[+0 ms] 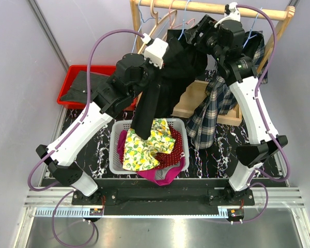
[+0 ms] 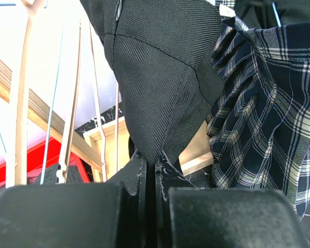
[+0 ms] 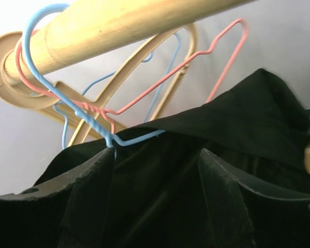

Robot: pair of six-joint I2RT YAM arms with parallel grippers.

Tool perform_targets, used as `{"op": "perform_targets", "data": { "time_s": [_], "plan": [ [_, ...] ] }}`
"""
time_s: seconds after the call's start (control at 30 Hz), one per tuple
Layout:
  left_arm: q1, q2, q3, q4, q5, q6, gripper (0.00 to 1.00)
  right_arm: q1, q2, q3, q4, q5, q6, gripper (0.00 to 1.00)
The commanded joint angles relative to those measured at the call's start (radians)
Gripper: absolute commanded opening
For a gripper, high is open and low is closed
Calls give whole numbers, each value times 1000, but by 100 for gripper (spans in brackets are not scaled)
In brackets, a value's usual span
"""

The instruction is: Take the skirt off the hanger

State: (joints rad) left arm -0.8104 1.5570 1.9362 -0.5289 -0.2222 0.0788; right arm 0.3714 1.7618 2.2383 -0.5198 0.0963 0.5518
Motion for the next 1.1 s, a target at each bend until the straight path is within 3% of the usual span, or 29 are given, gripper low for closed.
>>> {"op": "perform_targets", "data": {
  "time_s": [0.0, 0.27, 0.37, 0.5, 0.63, 0.73, 0.87, 0.9, 0.93, 1.07],
  "plan": [
    [-7, -55, 9, 23, 11, 9, 0, -9, -5, -51, 147, -222, 105, 71],
    [-7, -43, 18, 23, 12, 7, 0, -15, 19, -77, 239, -352, 195, 68],
    [-7, -41, 17, 23, 14, 6, 0, -15, 24, -91, 253, -351, 207, 60],
    [-7, -38, 12, 24, 9, 7, 0, -17, 33, -106, 297, -374, 252, 44],
    [-7, -40, 10, 23, 9, 4, 0, -17, 42, -118, 340, -392, 284, 15],
    [-7, -43, 7, 21, 1, 9, 1, -19, 42, -94, 353, -388, 260, 0],
    [-7, -55, -6, 30, -15, 22, 12, -17, 16, -8, 351, -382, 179, 0],
    [-7, -58, -8, 30, -16, 26, 25, -17, 1, 6, 342, -374, 143, 0],
    [-7, -60, -11, 30, -17, 27, 28, -17, -8, 27, 331, -369, 125, 0],
    [-7, -69, -14, 35, -32, 36, 29, -15, -97, -8, 348, -371, 39, 0]
  ]
}}
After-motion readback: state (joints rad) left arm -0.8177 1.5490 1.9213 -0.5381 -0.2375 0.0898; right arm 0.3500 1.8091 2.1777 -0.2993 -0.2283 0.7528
